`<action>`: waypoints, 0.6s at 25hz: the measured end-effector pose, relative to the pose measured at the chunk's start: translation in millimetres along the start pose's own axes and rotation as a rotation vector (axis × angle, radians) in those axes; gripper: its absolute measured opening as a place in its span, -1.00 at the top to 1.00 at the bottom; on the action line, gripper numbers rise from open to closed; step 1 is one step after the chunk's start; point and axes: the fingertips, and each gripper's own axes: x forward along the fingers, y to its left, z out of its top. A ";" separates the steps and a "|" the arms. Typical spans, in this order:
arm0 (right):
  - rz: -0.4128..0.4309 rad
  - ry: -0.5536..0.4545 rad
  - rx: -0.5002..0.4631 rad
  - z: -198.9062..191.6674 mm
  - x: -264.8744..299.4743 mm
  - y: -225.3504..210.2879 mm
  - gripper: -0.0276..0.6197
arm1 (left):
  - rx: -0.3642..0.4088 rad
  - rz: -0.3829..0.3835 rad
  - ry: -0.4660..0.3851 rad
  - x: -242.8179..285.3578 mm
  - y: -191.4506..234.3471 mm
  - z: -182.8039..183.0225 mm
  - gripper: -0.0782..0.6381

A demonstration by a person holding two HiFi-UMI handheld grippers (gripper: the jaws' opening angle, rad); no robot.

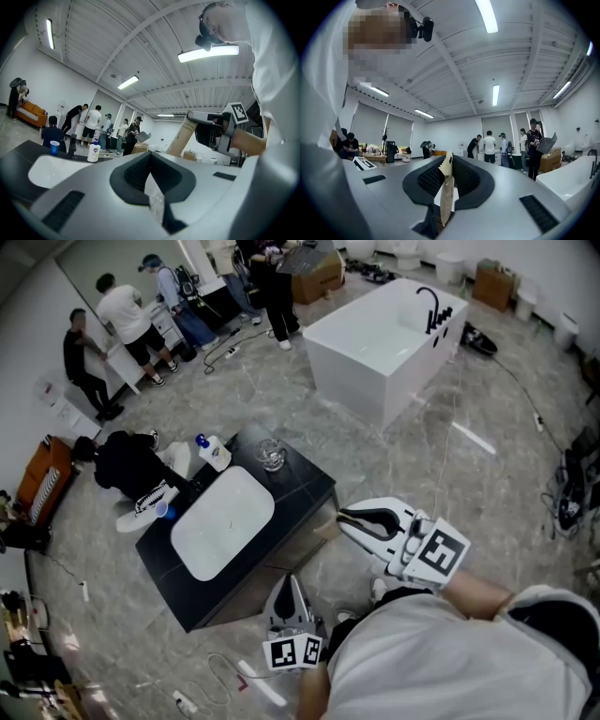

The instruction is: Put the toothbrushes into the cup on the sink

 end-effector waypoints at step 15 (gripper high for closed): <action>0.039 -0.018 0.034 -5.7 -9.6 -27.0 0.73 | 0.015 0.033 0.013 21.2 -16.6 -5.8 0.77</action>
